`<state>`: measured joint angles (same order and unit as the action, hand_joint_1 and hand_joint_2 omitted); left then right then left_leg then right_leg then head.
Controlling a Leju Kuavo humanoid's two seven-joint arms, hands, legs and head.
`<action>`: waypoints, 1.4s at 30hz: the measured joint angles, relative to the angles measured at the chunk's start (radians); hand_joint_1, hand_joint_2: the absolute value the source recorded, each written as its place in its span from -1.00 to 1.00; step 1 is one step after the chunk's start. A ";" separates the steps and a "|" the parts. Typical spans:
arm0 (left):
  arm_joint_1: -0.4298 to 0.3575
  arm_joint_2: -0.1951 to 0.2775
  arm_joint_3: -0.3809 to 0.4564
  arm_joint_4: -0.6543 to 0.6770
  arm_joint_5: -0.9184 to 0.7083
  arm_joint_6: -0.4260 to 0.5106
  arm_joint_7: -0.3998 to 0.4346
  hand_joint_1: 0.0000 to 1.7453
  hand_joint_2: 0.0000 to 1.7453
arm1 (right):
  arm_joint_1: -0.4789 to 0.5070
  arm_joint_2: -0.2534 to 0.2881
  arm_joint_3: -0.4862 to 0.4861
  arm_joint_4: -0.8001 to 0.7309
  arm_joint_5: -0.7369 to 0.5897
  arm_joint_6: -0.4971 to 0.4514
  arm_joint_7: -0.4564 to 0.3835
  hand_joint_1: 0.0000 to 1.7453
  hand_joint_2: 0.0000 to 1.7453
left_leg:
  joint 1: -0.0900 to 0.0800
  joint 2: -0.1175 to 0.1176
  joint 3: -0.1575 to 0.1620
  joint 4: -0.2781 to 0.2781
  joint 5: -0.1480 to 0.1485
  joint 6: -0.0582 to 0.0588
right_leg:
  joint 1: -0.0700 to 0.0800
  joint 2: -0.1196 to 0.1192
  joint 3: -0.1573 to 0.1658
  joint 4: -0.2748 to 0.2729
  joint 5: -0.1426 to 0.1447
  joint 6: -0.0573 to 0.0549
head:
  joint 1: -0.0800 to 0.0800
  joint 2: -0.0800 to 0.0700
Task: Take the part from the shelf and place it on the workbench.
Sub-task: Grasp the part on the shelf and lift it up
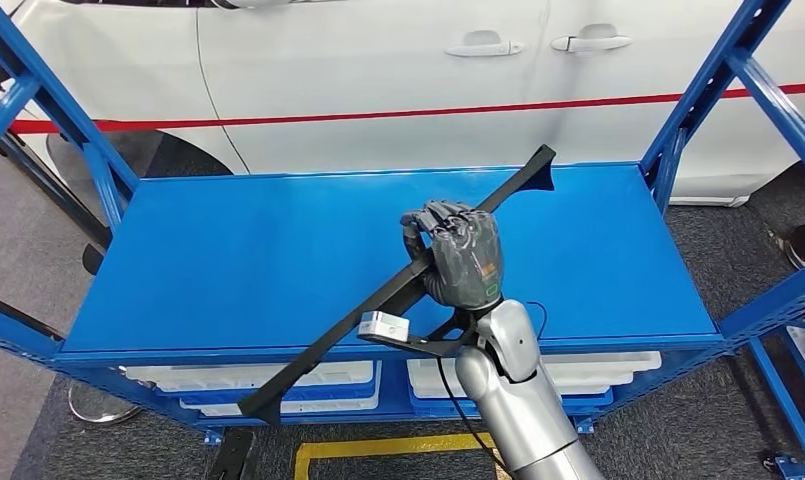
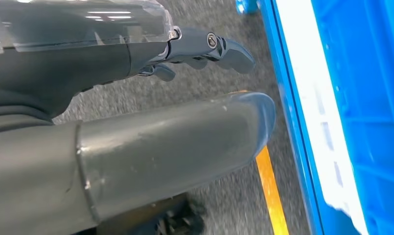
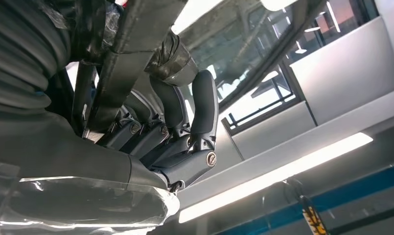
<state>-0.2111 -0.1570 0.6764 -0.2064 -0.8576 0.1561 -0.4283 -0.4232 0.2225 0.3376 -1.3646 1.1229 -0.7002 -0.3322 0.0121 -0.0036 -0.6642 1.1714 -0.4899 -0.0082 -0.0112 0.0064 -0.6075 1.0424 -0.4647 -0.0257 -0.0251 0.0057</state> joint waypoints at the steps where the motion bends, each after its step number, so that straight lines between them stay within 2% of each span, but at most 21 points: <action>1: 0.000 0.000 0.000 0.000 0.000 -0.020 0.000 -1.00 -1.00 | -0.020 -0.003 0.034 -0.001 0.003 0.000 0.029 1.00 1.00 | -0.002 0.000 0.031 -0.066 0.027 0.004 | 0.002 0.003 -0.001 0.002 -0.001 0.002 | 0.000 0.000; 3: 0.000 -0.003 0.000 0.000 0.000 -0.055 -0.001 -1.00 -1.00 | -0.054 -0.012 0.093 -0.001 0.007 0.000 0.075 1.00 1.00 | -0.006 -0.001 0.060 -0.131 0.038 0.014 | 0.004 0.005 -0.004 0.004 -0.002 0.011 | 0.000 0.000; 5: 0.007 -0.007 0.000 0.000 -0.005 -0.074 -0.002 -1.00 -1.00 | -0.069 -0.024 0.133 -0.001 0.006 0.000 0.101 1.00 1.00 | -0.004 -0.003 0.064 -0.143 0.039 0.023 | 0.006 0.002 -0.004 0.001 -0.002 0.023 | 0.000 0.000; 7: 0.014 -0.013 -0.001 0.000 -0.016 -0.074 -0.002 -1.00 -1.00 | -0.079 -0.037 0.159 -0.002 -0.004 0.000 0.113 1.00 1.00 | 0.001 -0.003 0.068 -0.155 0.046 0.035 | 0.006 -0.001 -0.012 0.023 -0.021 0.034 | 0.000 0.000; 10: 0.017 -0.019 -0.004 0.000 -0.027 -0.072 0.001 -1.00 -1.00 | -0.084 -0.054 0.179 -0.003 -0.022 0.000 0.107 1.00 1.00 | 0.002 -0.002 0.070 -0.159 0.048 0.047 | 0.004 -0.002 -0.088 0.184 -0.104 0.045 | 0.001 0.000; 12: 0.019 -0.020 -0.005 0.000 -0.025 -0.072 0.010 -1.00 -1.00 | -0.077 -0.060 0.182 -0.003 -0.027 0.000 0.089 1.00 1.00 | 0.001 -0.002 0.070 -0.156 0.045 0.048 | 0.003 -0.002 -0.131 0.265 -0.122 0.048 | 0.001 0.000; 13: 0.020 -0.020 -0.004 0.000 -0.023 -0.068 0.018 -1.00 -1.00 | -0.074 -0.062 0.183 -0.004 -0.027 0.000 0.079 1.00 1.00 | 0.001 -0.002 0.070 -0.153 0.043 0.048 | 0.002 -0.002 -0.129 0.255 -0.103 0.048 | 0.001 0.000; 15: 0.021 -0.020 -0.004 0.000 -0.024 -0.053 0.039 -1.00 -1.00 | -0.070 -0.062 0.183 -0.009 -0.023 0.000 0.064 1.00 1.00 | 0.001 -0.004 0.071 -0.146 0.037 0.043 | 0.000 -0.002 -0.078 0.140 -0.034 0.044 | 0.001 0.000; 17: 0.021 -0.019 -0.004 0.000 -0.025 -0.038 0.058 -1.00 -1.00 | -0.069 -0.061 0.183 -0.016 -0.018 0.000 0.055 1.00 1.00 | -0.002 -0.005 0.067 -0.138 0.031 0.034 | 0.001 -0.001 -0.030 0.034 0.003 0.037 | 0.000 0.000; 20: 0.021 -0.018 -0.004 0.000 -0.030 -0.018 0.079 -1.00 -1.00 | -0.063 -0.058 0.183 -0.023 -0.024 0.000 0.041 1.00 1.00 | -0.004 -0.006 0.064 -0.138 0.029 0.019 | 0.005 0.001 -0.020 0.009 0.005 0.023 | 0.000 0.000; 22: 0.020 -0.018 -0.004 0.000 -0.036 -0.007 0.086 -1.00 -1.00 | -0.060 -0.052 0.182 -0.027 -0.037 0.000 0.019 1.00 1.00 | -0.002 -0.004 0.058 -0.118 0.010 0.009 | 0.002 0.000 -0.017 0.001 0.009 0.011 | 0.000 0.000; 25: 0.019 -0.016 -0.004 0.000 -0.042 0.007 0.093 -1.00 -1.00 | -0.054 -0.036 0.179 -0.032 -0.055 0.000 -0.008 1.00 1.00 | 0.001 -0.003 -0.010 0.037 -0.073 -0.004 | -0.001 -0.002 -0.012 -0.003 0.010 0.000 | 0.000 0.000; 27: 0.020 -0.016 -0.004 0.000 -0.043 0.010 0.095 -1.00 -1.00 | -0.046 -0.033 0.179 -0.032 -0.060 0.000 -0.013 1.00 1.00 | 0.001 -0.003 -0.054 0.126 -0.095 -0.008 | 0.000 -0.003 -0.011 -0.002 0.008 -0.001 | 0.000 0.000; 28: 0.020 -0.016 -0.004 0.000 -0.043 0.010 0.096 -1.00 -1.00 | -0.043 -0.031 0.179 -0.032 -0.060 0.000 -0.014 1.00 1.00 | 0.001 -0.003 -0.053 0.119 -0.077 -0.008 | 0.000 -0.002 -0.010 -0.002 0.008 -0.002 | 0.000 0.000; 29: 0.020 -0.016 -0.004 0.000 -0.043 0.011 0.096 -1.00 -1.00 | -0.041 -0.029 0.178 -0.032 -0.061 0.000 -0.014 1.00 1.00 | 0.001 -0.003 -0.033 0.073 -0.044 -0.006 | 0.000 -0.001 -0.008 -0.001 0.007 -0.002 | 0.000 0.000; 31: 0.018 -0.014 -0.004 0.000 -0.043 0.012 0.096 -1.00 -1.00 | -0.041 -0.024 0.177 -0.032 -0.061 0.000 -0.015 1.00 1.00 | -0.001 -0.003 0.029 -0.060 0.020 0.004 | 0.002 0.001 -0.005 0.001 0.003 0.001 | 0.000 0.000; 32: 0.016 -0.014 -0.004 0.000 -0.043 0.013 0.095 -1.00 -1.00 | -0.040 -0.023 0.176 -0.032 -0.062 0.000 -0.015 1.00 1.00 | -0.004 -0.003 0.052 -0.110 0.036 0.009 | 0.004 0.001 -0.005 0.002 0.003 0.005 | 0.000 0.000; 37: 0.014 -0.011 -0.003 0.000 -0.030 0.022 0.098 -1.00 -1.00 | -0.037 -0.017 0.174 -0.037 -0.096 0.000 -0.042 1.00 1.00 | -0.002 -0.003 0.071 -0.156 0.045 0.032 | 0.006 -0.001 -0.011 0.012 -0.009 0.029 | 0.000 0.000; 39: 0.012 -0.010 -0.003 0.000 -0.025 0.019 0.115 -1.00 -1.00 | -0.034 -0.015 0.174 -0.041 -0.120 0.000 -0.052 1.00 1.00 | 0.001 -0.001 0.074 -0.164 0.051 0.042 | 0.004 -0.001 -0.047 0.097 -0.063 0.036 | 0.000 0.000; 41: 0.012 -0.008 -0.001 0.000 -0.022 0.009 0.132 -1.00 -1.00 | -0.027 -0.014 0.176 -0.043 -0.143 0.000 -0.056 1.00 1.00 | 0.001 0.000 0.073 -0.162 0.053 0.045 | 0.003 -0.001 -0.104 0.221 -0.121 0.040 | 0.000 0.000; 42: 0.014 -0.007 0.000 0.000 -0.022 0.003 0.138 -1.00 -1.00 | -0.021 -0.014 0.179 -0.043 -0.153 0.000 -0.056 1.00 1.00 | 0.001 0.000 0.072 -0.160 0.053 0.045 | 0.001 -0.001 -0.119 0.256 -0.128 0.042 | 0.001 0.000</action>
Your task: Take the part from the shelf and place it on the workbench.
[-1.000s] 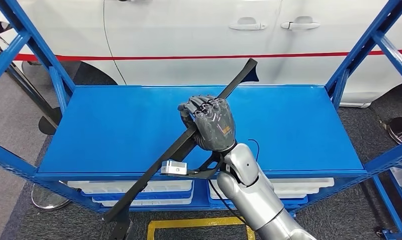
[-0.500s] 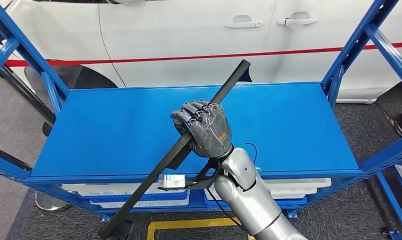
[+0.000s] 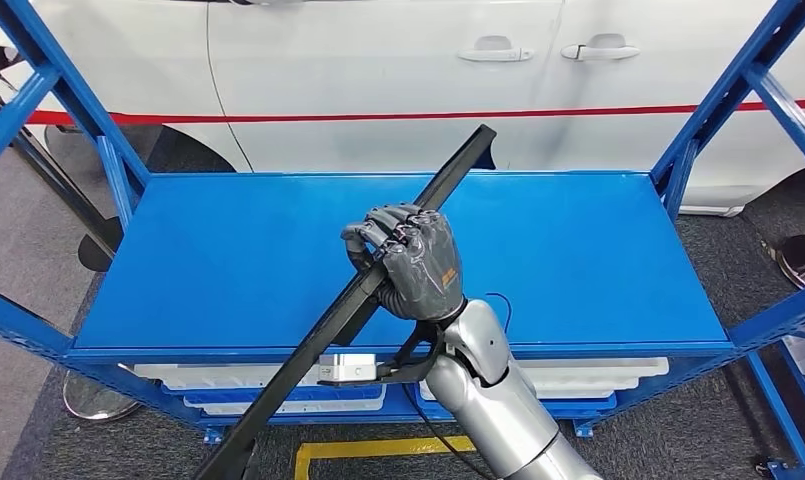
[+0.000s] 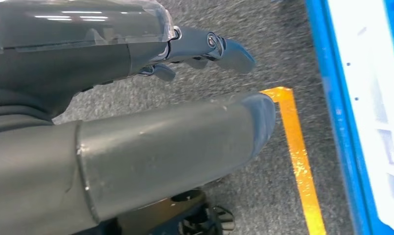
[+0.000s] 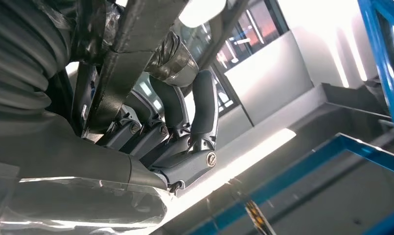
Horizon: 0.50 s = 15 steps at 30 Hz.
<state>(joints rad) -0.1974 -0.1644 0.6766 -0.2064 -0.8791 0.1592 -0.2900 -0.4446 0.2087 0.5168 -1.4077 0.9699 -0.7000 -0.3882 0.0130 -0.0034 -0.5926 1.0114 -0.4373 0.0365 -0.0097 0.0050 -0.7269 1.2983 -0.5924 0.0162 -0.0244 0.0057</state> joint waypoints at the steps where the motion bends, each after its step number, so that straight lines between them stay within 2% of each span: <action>1: 0.002 0.001 0.000 0.000 0.000 -0.005 0.004 -1.00 -1.00 | 0.005 0.000 0.004 -0.002 -0.009 0.000 0.000 1.00 1.00 | 0.000 0.000 -0.001 0.003 0.000 -0.001 | -0.002 0.000 0.002 -0.001 0.012 0.001 | 0.000 0.000; 2: 0.003 0.001 0.001 0.000 0.000 -0.009 0.007 -1.00 -1.00 | 0.009 0.000 0.010 -0.005 -0.015 0.000 0.000 1.00 1.00 | 0.000 -0.001 -0.002 0.007 -0.001 -0.002 | -0.004 0.000 0.023 -0.040 0.040 0.001 | 0.000 0.000; 3: 0.004 0.001 0.001 0.000 0.000 -0.012 0.009 -1.00 -1.00 | 0.011 0.000 0.016 -0.009 -0.019 0.000 0.000 1.00 1.00 | 0.000 -0.002 -0.004 0.011 -0.003 -0.004 | -0.006 -0.001 0.056 -0.104 0.075 0.000 | 0.000 0.000; 5: 0.005 0.001 0.001 0.000 -0.001 -0.016 0.011 -1.00 -1.00 | 0.013 0.001 0.025 -0.017 -0.022 0.000 -0.001 1.00 1.00 | -0.004 -0.003 -0.010 0.021 -0.006 -0.012 | -0.005 -0.001 0.110 -0.213 0.114 -0.005 | 0.000 0.000; 6: 0.006 0.001 0.001 0.000 -0.001 -0.016 0.011 -1.00 -1.00 | 0.014 0.002 0.029 -0.020 -0.025 0.000 -0.001 1.00 1.00 | -0.005 -0.004 -0.013 0.024 -0.006 -0.017 | -0.004 0.000 0.119 -0.236 0.120 -0.008 | 0.000 0.000; 9: 0.011 0.000 0.001 0.000 -0.002 -0.017 0.012 -1.00 -1.00 | 0.025 0.002 0.039 -0.030 -0.044 0.000 0.000 1.00 1.00 | -0.003 -0.004 -0.019 0.026 -0.005 -0.032 | -0.001 0.001 0.115 -0.246 0.128 -0.026 | 0.000 0.000; 10: 0.014 -0.001 0.001 0.000 -0.002 -0.017 0.012 -1.00 -1.00 | 0.031 0.002 0.045 -0.036 -0.052 0.000 0.000 1.00 1.00 | -0.001 -0.003 -0.023 0.038 -0.020 -0.037 | -0.002 -0.001 0.114 -0.250 0.134 -0.033 | -0.001 0.000; 11: 0.018 -0.002 0.001 0.000 -0.002 -0.016 0.012 -1.00 -1.00 | 0.038 0.002 0.053 -0.043 -0.062 0.000 0.001 1.00 1.00 | 0.000 -0.003 -0.033 0.067 -0.049 -0.041 | -0.003 -0.002 0.111 -0.254 0.140 -0.041 | -0.001 0.000; 14: 0.025 -0.008 0.001 0.000 -0.002 -0.015 0.011 -1.00 -1.00 | 0.065 0.001 0.079 -0.059 -0.086 0.000 0.000 1.00 1.00 | 0.002 -0.002 -0.081 0.233 -0.165 -0.051 | -0.002 -0.006 0.093 -0.255 0.155 -0.049 | -0.001 0.000; 15: 0.027 -0.010 0.001 0.000 -0.002 -0.014 0.010 -1.00 -1.00 | 0.075 0.000 0.087 -0.060 -0.090 0.000 -0.001 1.00 1.00 | 0.002 -0.002 -0.085 0.269 -0.183 -0.052 | -0.001 -0.007 0.085 -0.254 0.160 -0.049 | -0.001 0.000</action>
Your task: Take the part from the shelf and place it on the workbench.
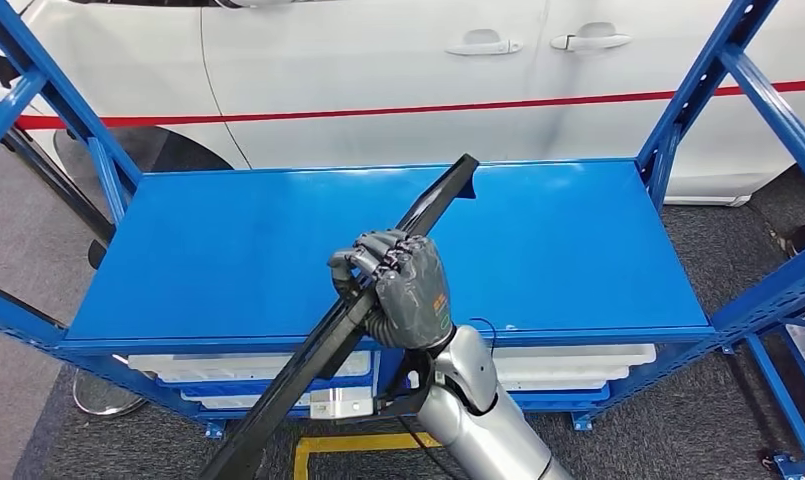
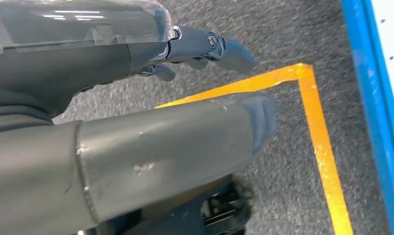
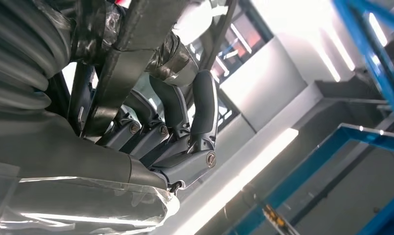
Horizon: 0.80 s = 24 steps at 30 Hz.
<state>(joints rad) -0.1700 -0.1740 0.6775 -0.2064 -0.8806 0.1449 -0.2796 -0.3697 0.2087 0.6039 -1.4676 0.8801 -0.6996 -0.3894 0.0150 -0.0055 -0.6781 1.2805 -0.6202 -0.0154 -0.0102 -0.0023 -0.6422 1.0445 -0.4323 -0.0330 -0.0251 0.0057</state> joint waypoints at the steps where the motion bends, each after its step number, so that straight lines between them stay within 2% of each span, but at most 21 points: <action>1: 0.002 -0.002 0.000 0.000 0.000 0.000 0.000 -1.00 -1.00 | 0.008 -0.001 0.008 -0.001 -0.003 0.000 -0.003 1.00 1.00 | 0.000 0.000 0.013 0.000 0.001 0.001 | 0.001 0.000 -0.009 0.002 0.005 0.000 | 0.000 0.000; 2: 0.002 -0.004 0.000 0.000 0.000 0.000 0.001 -1.00 -1.00 | 0.014 -0.001 0.016 -0.001 -0.008 0.000 -0.007 1.00 1.00 | 0.000 0.000 0.045 -0.037 0.018 0.003 | 0.001 0.000 -0.017 0.004 0.011 0.001 | 0.000 0.000; 4: -0.001 -0.006 0.000 0.000 0.000 0.000 0.001 -1.00 -1.00 | 0.020 -0.001 0.031 -0.001 -0.029 0.000 -0.016 1.00 1.00 | -0.002 0.000 0.136 -0.176 0.061 0.011 | 0.002 0.001 -0.030 0.008 0.023 0.006 | 0.000 0.000; 5: -0.004 -0.007 0.000 0.000 0.000 0.000 0.002 -1.00 -1.00 | 0.020 -0.001 0.037 -0.001 -0.044 0.000 -0.019 1.00 1.00 | -0.005 -0.001 0.168 -0.231 0.075 0.015 | 0.003 0.001 -0.034 0.008 0.029 0.011 | 0.000 0.000; 6: -0.006 -0.009 0.000 0.000 0.000 0.000 0.002 -1.00 -1.00 | 0.020 -0.001 0.044 0.000 -0.058 0.000 -0.021 1.00 1.00 | -0.008 -0.001 0.183 -0.263 0.082 0.019 | 0.003 0.000 -0.036 0.007 0.035 0.017 | 0.000 0.000; 8: -0.005 -0.011 0.001 0.000 0.000 0.000 0.004 -1.00 -1.00 | 0.021 -0.003 0.061 0.000 -0.080 0.000 -0.024 1.00 1.00 | -0.013 -0.002 0.180 -0.272 0.094 0.027 | 0.001 0.000 -0.037 0.000 0.051 0.031 | 0.000 0.000; 9: -0.004 -0.012 0.001 0.000 0.000 0.000 0.005 -1.00 -1.00 | 0.021 -0.005 0.069 0.000 -0.087 0.000 -0.024 1.00 1.00 | -0.011 0.000 0.177 -0.276 0.105 0.032 | 0.001 0.001 -0.039 -0.001 0.055 0.037 | 0.000 0.000; 10: -0.004 -0.014 0.002 0.000 -0.001 0.000 0.005 -1.00 -1.00 | 0.021 -0.008 0.077 0.000 -0.093 0.000 -0.023 1.00 1.00 | -0.009 0.003 0.171 -0.280 0.118 0.038 | 0.001 0.002 -0.044 0.004 0.044 0.042 | 0.001 0.000; 11: -0.004 -0.015 0.002 0.000 -0.001 0.001 0.006 -1.00 -1.00 | 0.021 -0.012 0.083 0.000 -0.099 0.000 -0.021 1.00 1.00 | -0.006 0.006 0.163 -0.286 0.132 0.046 | 0.002 0.003 -0.053 0.026 0.013 0.046 | 0.001 0.000; 12: -0.005 -0.016 0.003 0.000 -0.001 0.001 0.006 -1.00 -1.00 | 0.021 -0.016 0.089 0.000 -0.106 0.000 -0.017 1.00 1.00 | -0.004 0.008 0.152 -0.288 0.145 0.053 | 0.002 0.004 -0.067 0.069 -0.034 0.050 | 0.001 0.000; 13: -0.005 -0.017 0.003 0.000 -0.001 0.001 0.007 -1.00 -1.00 | 0.021 -0.020 0.095 0.000 -0.115 0.000 -0.013 1.00 1.00 | -0.006 0.009 0.138 -0.288 0.155 0.057 | 0.002 0.004 -0.082 0.127 -0.087 0.052 | 0.002 0.000; 14: -0.004 -0.017 0.004 0.000 -0.001 0.001 0.007 -1.00 -1.00 | 0.021 -0.024 0.101 0.000 -0.124 0.000 -0.009 1.00 1.00 | -0.007 0.011 0.124 -0.285 0.164 0.059 | 0.001 0.004 -0.095 0.191 -0.129 0.054 | 0.001 0.000; 15: -0.003 -0.017 0.004 0.000 -0.001 0.001 0.007 -1.00 -1.00 | 0.022 -0.029 0.107 0.001 -0.130 0.000 -0.007 1.00 1.00 | -0.007 0.012 0.109 -0.282 0.172 0.058 | 0.001 0.003 -0.100 0.242 -0.147 0.056 | 0.002 0.000; 16: -0.002 -0.017 0.005 0.000 -0.001 0.001 0.007 -1.00 -1.00 | 0.022 -0.033 0.112 0.001 -0.135 0.000 -0.006 1.00 1.00 | -0.007 0.012 0.094 -0.277 0.180 0.057 | -0.001 0.003 -0.092 0.266 -0.143 0.057 | 0.002 0.000; 17: -0.001 -0.017 0.005 0.000 -0.001 0.001 0.007 -1.00 -1.00 | 0.021 -0.037 0.115 0.002 -0.139 0.000 -0.005 1.00 1.00 | -0.007 0.013 0.079 -0.271 0.187 0.055 | -0.002 0.003 -0.067 0.257 -0.121 0.057 | 0.002 0.000; 18: -0.001 -0.017 0.005 0.000 -0.002 0.001 0.007 -1.00 -1.00 | 0.020 -0.040 0.119 0.002 -0.143 0.001 -0.003 1.00 1.00 | -0.007 0.013 0.065 -0.264 0.192 0.052 | -0.003 0.003 -0.025 0.214 -0.096 0.056 | 0.002 0.000; 19: -0.001 -0.017 0.006 0.000 -0.002 0.001 0.007 -1.00 -1.00 | 0.018 -0.044 0.124 0.002 -0.148 0.003 0.000 1.00 1.00 | -0.008 0.013 0.052 -0.256 0.197 0.049 | -0.003 0.003 0.027 0.149 -0.085 0.053 | 0.001 0.000; 20: -0.001 -0.017 0.006 0.000 -0.002 0.001 0.007 -1.00 -1.00 | 0.015 -0.047 0.129 0.002 -0.152 0.004 0.004 1.00 1.00 | -0.009 0.012 0.043 -0.249 0.201 0.044 | -0.002 0.004 0.074 0.081 -0.086 0.049 | 0.001 0.000; 21: -0.001 -0.017 0.006 0.000 -0.003 0.001 0.007 -1.00 -1.00 | 0.011 -0.050 0.134 0.002 -0.154 0.005 0.007 1.00 1.00 | -0.010 0.012 0.037 -0.245 0.206 0.039 | 0.001 0.004 0.106 0.031 -0.094 0.045 | 0.001 0.000; 22: -0.001 -0.017 0.006 0.000 -0.005 0.000 0.008 -1.00 -1.00 | 0.008 -0.053 0.137 0.002 -0.155 0.005 0.008 1.00 1.00 | -0.011 0.012 0.033 -0.244 0.213 0.033 | 0.004 0.005 0.120 0.003 -0.102 0.040 | 0.001 0.000; 24: -0.001 -0.017 0.006 0.000 -0.008 -0.002 0.009 -1.00 -1.00 | 0.005 -0.058 0.141 0.002 -0.146 0.004 0.009 1.00 1.00 | -0.009 0.011 0.028 -0.246 0.226 0.021 | 0.005 0.003 0.114 -0.009 -0.090 0.027 | 0.001 0.000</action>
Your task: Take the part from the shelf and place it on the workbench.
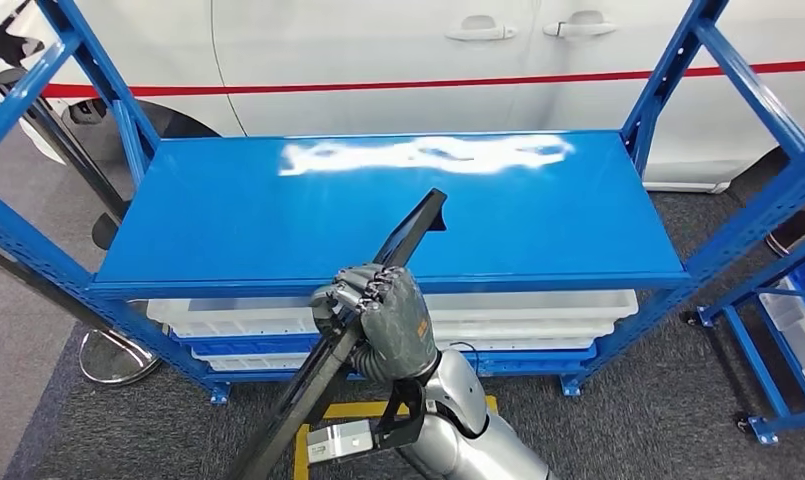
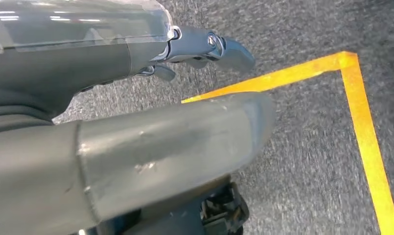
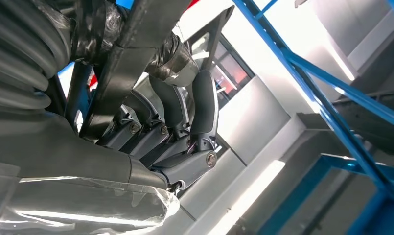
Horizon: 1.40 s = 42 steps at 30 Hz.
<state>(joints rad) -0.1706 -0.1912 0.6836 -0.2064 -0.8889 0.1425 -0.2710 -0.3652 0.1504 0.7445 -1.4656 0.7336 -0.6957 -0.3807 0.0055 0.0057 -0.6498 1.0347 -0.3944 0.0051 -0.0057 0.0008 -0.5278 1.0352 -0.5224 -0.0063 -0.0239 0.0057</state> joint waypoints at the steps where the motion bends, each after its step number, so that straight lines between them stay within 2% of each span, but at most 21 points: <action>1: 0.001 0.000 0.000 0.000 -0.001 -0.001 0.001 -1.00 -1.00 | -0.001 -0.002 0.000 0.000 0.008 0.000 0.000 1.00 1.00 | 0.001 -0.001 -0.006 0.005 -0.009 -0.006 | -0.002 -0.002 -0.007 -0.003 0.010 -0.008 | 0.000 0.000; 3: 0.003 -0.001 0.000 0.000 -0.004 -0.002 0.003 -1.00 -1.00 | -0.002 -0.003 0.001 0.000 0.024 0.000 0.000 1.00 1.00 | 0.006 -0.003 -0.030 0.065 -0.084 -0.015 | -0.006 -0.006 -0.029 -0.007 0.033 -0.024 | -0.001 0.000; 5: 0.003 -0.001 0.000 0.000 -0.008 -0.003 0.004 -1.00 -1.00 | -0.002 -0.004 0.001 0.000 0.036 0.000 0.000 1.00 1.00 | 0.008 -0.003 -0.061 0.186 -0.180 -0.024 | -0.005 -0.007 -0.059 -0.007 0.057 -0.030 | -0.001 0.000; 6: 0.002 -0.001 0.000 0.000 -0.010 -0.003 0.005 -1.00 -1.00 | -0.001 -0.004 0.001 0.000 0.040 0.000 0.000 1.00 1.00 | 0.008 -0.002 -0.067 0.241 -0.200 -0.027 | -0.004 -0.007 -0.075 -0.006 0.068 -0.030 | -0.001 0.000; 8: 0.000 -0.001 0.000 0.000 -0.012 -0.004 0.006 -1.00 -1.00 | 0.000 -0.006 0.001 0.000 0.050 0.000 0.001 1.00 1.00 | 0.008 -0.002 -0.038 0.269 -0.169 -0.029 | -0.004 -0.007 -0.106 -0.003 0.091 -0.027 | -0.001 0.000; 10: -0.004 -0.001 0.000 0.000 -0.012 -0.004 0.006 -1.00 -1.00 | 0.000 -0.007 0.001 0.000 0.055 0.000 0.001 1.00 1.00 | 0.008 -0.003 0.054 0.169 -0.121 -0.023 | -0.004 -0.007 -0.132 0.000 0.112 -0.022 | -0.001 0.000; 12: -0.011 -0.001 0.000 0.000 -0.012 -0.004 0.006 -1.00 -1.00 | -0.001 -0.008 0.001 -0.002 0.059 -0.001 0.001 1.00 1.00 | 0.004 -0.004 0.157 0.023 -0.130 -0.014 | -0.002 -0.007 -0.146 0.003 0.130 -0.012 | -0.001 0.000; 14: -0.014 -0.001 0.000 0.000 -0.012 -0.004 0.006 -1.00 -1.00 | -0.001 -0.008 0.001 -0.004 0.063 -0.001 0.001 1.00 1.00 | -0.002 -0.004 0.193 -0.046 -0.146 -0.003 | -0.002 -0.009 -0.150 -0.001 0.150 0.000 | -0.001 0.000; 16: -0.014 -0.002 0.000 0.000 -0.013 -0.004 0.007 -1.00 -1.00 | 0.000 -0.008 -0.001 -0.005 0.082 -0.002 0.006 1.00 1.00 | 0.001 -0.001 0.179 -0.053 -0.126 0.011 | -0.003 -0.008 -0.156 -0.004 0.156 0.013 | 0.000 0.000; 17: -0.014 -0.002 0.000 0.000 -0.013 -0.004 0.008 -1.00 -1.00 | 0.001 -0.008 -0.004 -0.005 0.096 -0.002 0.010 1.00 1.00 | 0.003 0.002 0.169 -0.056 -0.112 0.020 | -0.004 -0.006 -0.165 0.010 0.131 0.018 | 0.000 0.000; 20: -0.016 -0.004 0.001 0.000 -0.014 -0.005 0.009 -1.00 -1.00 | 0.005 -0.009 -0.022 -0.005 0.127 -0.002 0.022 1.00 1.00 | 0.003 0.006 0.121 -0.052 -0.072 0.036 | -0.006 -0.002 -0.206 0.161 -0.019 0.027 | 0.000 0.000; 21: -0.015 -0.004 0.001 0.000 -0.014 -0.006 0.009 -1.00 -1.00 | 0.006 -0.009 -0.027 -0.005 0.130 -0.002 0.025 1.00 1.00 | 0.002 0.006 0.102 -0.047 -0.061 0.036 | -0.007 -0.002 -0.215 0.224 -0.045 0.029 | 0.000 0.000; 24: -0.015 -0.005 0.001 0.000 -0.015 -0.006 0.009 -1.00 -1.00 | 0.007 -0.008 -0.044 -0.005 0.152 -0.002 0.036 1.00 1.00 | 0.000 0.007 0.045 -0.027 -0.034 0.032 | -0.007 -0.002 -0.171 0.262 0.007 0.028 | 0.000 0.000; 25: -0.015 -0.005 0.001 0.000 -0.017 -0.007 0.009 -1.00 -1.00 | 0.007 -0.007 -0.052 -0.005 0.167 -0.002 0.042 1.00 1.00 | 0.000 0.007 0.029 -0.019 -0.026 0.029 | -0.007 -0.002 -0.123 0.211 0.025 0.025 | 0.000 0.000; 27: -0.016 -0.005 0.001 0.000 -0.021 -0.011 0.009 -1.00 -1.00 | -0.001 -0.004 -0.073 -0.005 0.197 -0.002 0.061 1.00 1.00 | -0.003 0.005 0.006 -0.005 -0.014 0.020 | -0.002 -0.002 -0.021 0.074 0.010 0.016 | 0.000 0.000; 29: -0.017 -0.005 0.001 0.000 -0.027 -0.016 0.010 -1.00 -1.00 | -0.017 -0.001 -0.098 -0.003 0.210 -0.003 0.083 1.00 1.00 | -0.004 0.005 -0.004 -0.002 0.003 0.009 | 0.004 -0.001 0.019 0.001 -0.014 0.007 | -0.001 0.000; 32: -0.015 -0.006 0.001 0.000 -0.032 -0.021 0.012 -1.00 -1.00 | -0.038 -0.003 -0.130 0.001 0.201 -0.003 0.100 1.00 1.00 | -0.001 0.001 -0.021 0.006 -0.006 -0.008 | 0.001 -0.004 -0.005 -0.011 0.015 -0.014 | 0.000 0.000; 35: -0.012 -0.006 0.001 0.000 -0.034 -0.022 0.013 -1.00 -1.00 | -0.046 -0.003 -0.151 0.002 0.180 -0.003 0.095 1.00 1.00 | 0.004 0.000 -0.063 0.144 -0.144 -0.021 | -0.001 -0.007 -0.046 -0.013 0.052 -0.029 | -0.001 0.000; 37: -0.013 -0.005 0.001 0.000 -0.035 -0.022 0.013 -1.00 -1.00 | -0.046 -0.003 -0.162 0.002 0.171 -0.003 0.090 1.00 1.00 | 0.006 0.001 -0.076 0.252 -0.185 -0.026 | 0.000 -0.008 -0.076 -0.011 0.075 -0.030 | -0.001 0.000; 39: -0.014 -0.005 0.001 0.000 -0.035 -0.021 0.013 -1.00 -1.00 | -0.046 -0.003 -0.168 0.001 0.169 -0.003 0.086 1.00 1.00 | 0.006 0.000 -0.036 0.250 -0.143 -0.025 | 0.000 -0.008 -0.105 -0.009 0.095 -0.027 | -0.001 0.000; 42: -0.019 -0.003 0.001 0.000 -0.034 -0.021 0.013 -1.00 -1.00 | -0.046 -0.003 -0.176 0.001 0.170 -0.003 0.080 1.00 1.00 | 0.002 -0.002 0.112 0.049 -0.101 -0.014 | 0.002 -0.007 -0.132 -0.007 0.120 -0.017 | -0.001 0.000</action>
<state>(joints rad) -0.1892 -0.1942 0.6844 -0.2064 -0.9234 0.1219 -0.2581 -0.4109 0.1477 0.5684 -1.4651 0.9031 -0.6989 -0.3008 0.0078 0.0039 -0.5378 1.0838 -0.4957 -0.0090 -0.0041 -0.0063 -0.6596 1.0286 -0.4021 -0.0232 -0.0249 0.0057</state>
